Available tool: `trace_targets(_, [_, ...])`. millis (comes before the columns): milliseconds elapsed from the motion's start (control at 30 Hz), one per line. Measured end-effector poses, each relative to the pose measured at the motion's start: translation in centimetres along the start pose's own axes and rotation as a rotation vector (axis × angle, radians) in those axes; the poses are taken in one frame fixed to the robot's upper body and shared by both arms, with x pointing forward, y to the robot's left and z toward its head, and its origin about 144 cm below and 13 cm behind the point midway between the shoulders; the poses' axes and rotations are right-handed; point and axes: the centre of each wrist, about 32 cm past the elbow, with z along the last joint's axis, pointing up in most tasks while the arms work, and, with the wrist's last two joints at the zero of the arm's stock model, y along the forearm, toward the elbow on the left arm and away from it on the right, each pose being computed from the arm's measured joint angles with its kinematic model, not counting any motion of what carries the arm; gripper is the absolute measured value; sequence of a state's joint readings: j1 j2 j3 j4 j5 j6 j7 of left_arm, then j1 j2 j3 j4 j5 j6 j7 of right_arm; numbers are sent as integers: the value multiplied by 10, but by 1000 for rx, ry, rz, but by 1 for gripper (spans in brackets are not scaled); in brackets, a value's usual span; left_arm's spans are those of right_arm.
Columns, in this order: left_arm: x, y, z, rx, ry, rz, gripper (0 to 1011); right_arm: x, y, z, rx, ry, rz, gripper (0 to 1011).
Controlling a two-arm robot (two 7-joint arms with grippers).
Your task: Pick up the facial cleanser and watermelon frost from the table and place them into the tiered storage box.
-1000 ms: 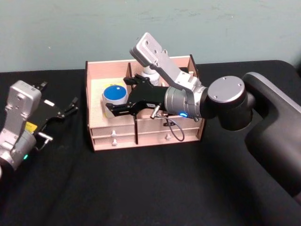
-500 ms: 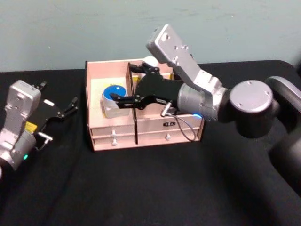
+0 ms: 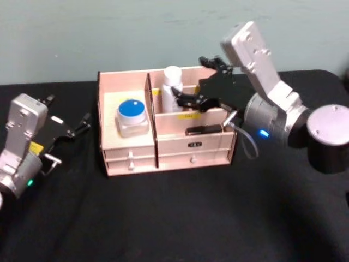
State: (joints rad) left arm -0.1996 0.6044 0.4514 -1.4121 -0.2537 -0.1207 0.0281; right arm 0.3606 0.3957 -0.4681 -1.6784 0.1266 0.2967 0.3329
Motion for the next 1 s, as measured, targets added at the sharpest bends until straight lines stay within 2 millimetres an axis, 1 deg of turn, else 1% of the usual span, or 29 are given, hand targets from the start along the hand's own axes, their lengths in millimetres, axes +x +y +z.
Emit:
trace_targets(467, [0,0,0,0,0,0,1009,-5,5,3,5,-5,37,1003])
trace_targets(733, [0,0,0,1,0,0,1010,-4,5,3,3,-3,35,1002])
trace_targets(1000, [0,0,0,1,0,0,1010,-3,14,0,0,22,25,1002])
